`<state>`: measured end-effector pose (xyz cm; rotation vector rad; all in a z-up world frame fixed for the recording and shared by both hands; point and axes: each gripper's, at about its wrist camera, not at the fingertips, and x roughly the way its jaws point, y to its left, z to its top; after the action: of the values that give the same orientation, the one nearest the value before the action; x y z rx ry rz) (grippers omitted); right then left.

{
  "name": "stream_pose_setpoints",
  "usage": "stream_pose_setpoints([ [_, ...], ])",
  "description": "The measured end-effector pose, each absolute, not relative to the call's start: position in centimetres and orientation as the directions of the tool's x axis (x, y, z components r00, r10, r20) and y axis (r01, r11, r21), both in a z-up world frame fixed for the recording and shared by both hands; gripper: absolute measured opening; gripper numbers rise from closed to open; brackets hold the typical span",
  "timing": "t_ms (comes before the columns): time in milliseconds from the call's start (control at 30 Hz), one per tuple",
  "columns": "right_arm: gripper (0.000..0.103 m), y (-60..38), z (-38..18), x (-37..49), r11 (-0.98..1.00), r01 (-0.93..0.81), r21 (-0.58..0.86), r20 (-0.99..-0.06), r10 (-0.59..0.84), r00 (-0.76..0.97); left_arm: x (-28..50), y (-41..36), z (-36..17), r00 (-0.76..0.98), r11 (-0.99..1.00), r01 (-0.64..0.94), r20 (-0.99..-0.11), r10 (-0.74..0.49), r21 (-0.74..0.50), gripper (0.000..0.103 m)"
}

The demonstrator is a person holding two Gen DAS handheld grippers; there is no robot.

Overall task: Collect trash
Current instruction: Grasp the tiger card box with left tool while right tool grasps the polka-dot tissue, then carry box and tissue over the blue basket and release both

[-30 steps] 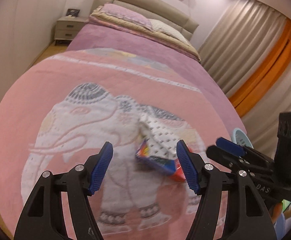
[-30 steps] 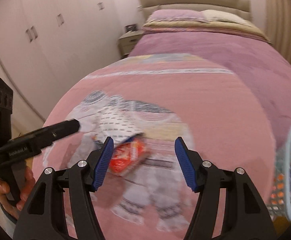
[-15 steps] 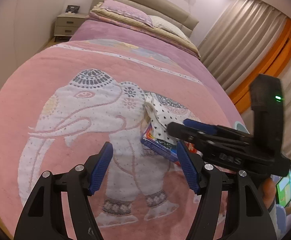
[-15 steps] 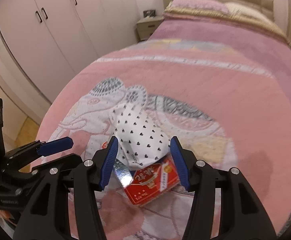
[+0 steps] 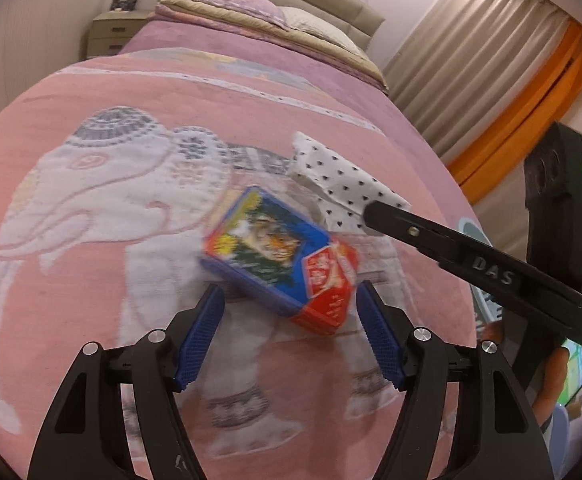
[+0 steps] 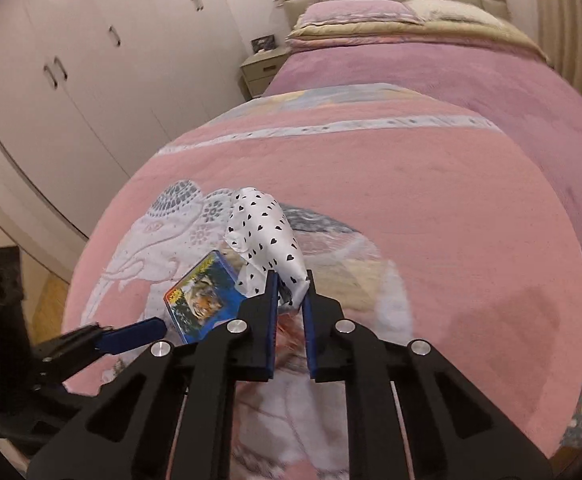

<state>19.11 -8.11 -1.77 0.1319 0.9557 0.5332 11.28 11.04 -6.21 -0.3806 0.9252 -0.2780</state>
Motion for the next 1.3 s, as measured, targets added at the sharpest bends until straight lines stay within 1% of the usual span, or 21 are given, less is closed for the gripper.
stream_pose_setpoints([
  [100, 0.009, -10.1, -1.4, 18.7, 0.895, -0.326, 0.306, -0.755, 0.436, 0.489, 12.2, 9.9, -6.2, 0.570, 0.919, 0.061, -0.742, -0.352, -0.389, 0.070],
  [200, 0.009, -12.3, -0.6, 17.4, 0.924, -0.286, 0.255, -0.756, 0.375, 0.537, 13.5, 9.1, -5.6, 0.576, 0.928, 0.065, -0.746, -0.335, -0.367, 0.070],
  [267, 0.009, -13.1, -0.4, 17.0, 0.937, -0.266, 0.229, -0.756, 0.343, 0.558, 14.5, 8.5, -5.0, 0.584, 0.936, 0.087, -0.743, -0.326, -0.342, 0.073],
  [300, 0.009, -13.4, -0.3, 16.9, 0.942, -0.255, 0.219, -0.756, 0.329, 0.566, 15.0, 8.2, -4.8, 0.585, 0.937, 0.101, -0.742, -0.327, -0.333, 0.077],
  [433, 0.009, -15.4, 0.0, 16.2, 0.961, -0.203, 0.190, -0.750, 0.275, 0.602, 16.8, 6.2, -4.4, 0.575, 0.946, 0.147, -0.753, -0.319, -0.289, 0.079],
  [567, 0.009, -16.3, -0.5, 15.8, 0.973, -0.172, 0.153, -0.756, 0.227, 0.614, 17.7, 4.0, -5.2, 0.565, 0.974, 0.143, -0.794, -0.227, -0.176, 0.079],
  [667, 0.009, -17.2, -0.9, 15.4, 0.976, -0.165, 0.145, -0.762, 0.216, 0.611, 17.4, 2.8, -5.8, 0.565, 0.984, 0.143, -0.808, -0.169, -0.106, 0.078],
  [767, 0.009, -17.7, -1.4, 14.9, 0.974, -0.172, 0.147, -0.772, 0.222, 0.595, 16.8, 2.4, -5.8, 0.576, 0.990, 0.136, -0.809, -0.117, -0.046, 0.070],
  [867, 0.010, -17.5, -1.8, 14.6, 0.971, -0.183, 0.154, -0.776, 0.233, 0.586, 16.3, 3.1, -5.7, 0.578, 0.990, 0.132, -0.806, -0.124, -0.058, 0.067],
  [900, 0.012, -17.6, -2.0, 14.5, 0.969, -0.186, 0.160, -0.777, 0.240, 0.582, 16.1, 3.5, -5.6, 0.580, 0.989, 0.129, -0.803, -0.138, -0.076, 0.066],
  [967, 0.022, -17.8, -2.3, 14.5, 0.963, -0.186, 0.196, -0.783, 0.268, 0.561, 16.0, 3.9, -5.5, 0.584, 0.987, 0.120, -0.797, -0.155, -0.103, 0.065],
  [1033, 0.043, -17.9, -2.3, 14.5, 0.957, -0.180, 0.226, -0.775, 0.288, 0.562, 15.6, 4.5, -5.4, 0.588, 0.984, 0.114, -0.789, -0.177, -0.136, 0.065],
  [1100, 0.049, -18.1, -2.2, 14.5, 0.957, -0.173, 0.233, -0.767, 0.290, 0.573, 15.5, 4.5, -5.4, 0.590, 0.982, 0.114, -0.784, -0.190, -0.152, 0.064],
  [1300, 0.049, -17.5, -2.3, 15.6, 0.952, -0.181, 0.246, -0.766, 0.306, 0.565, 15.1, 4.8, -5.2, 0.596, 0.977, 0.116, -0.775, -0.211, -0.176, 0.064],
])
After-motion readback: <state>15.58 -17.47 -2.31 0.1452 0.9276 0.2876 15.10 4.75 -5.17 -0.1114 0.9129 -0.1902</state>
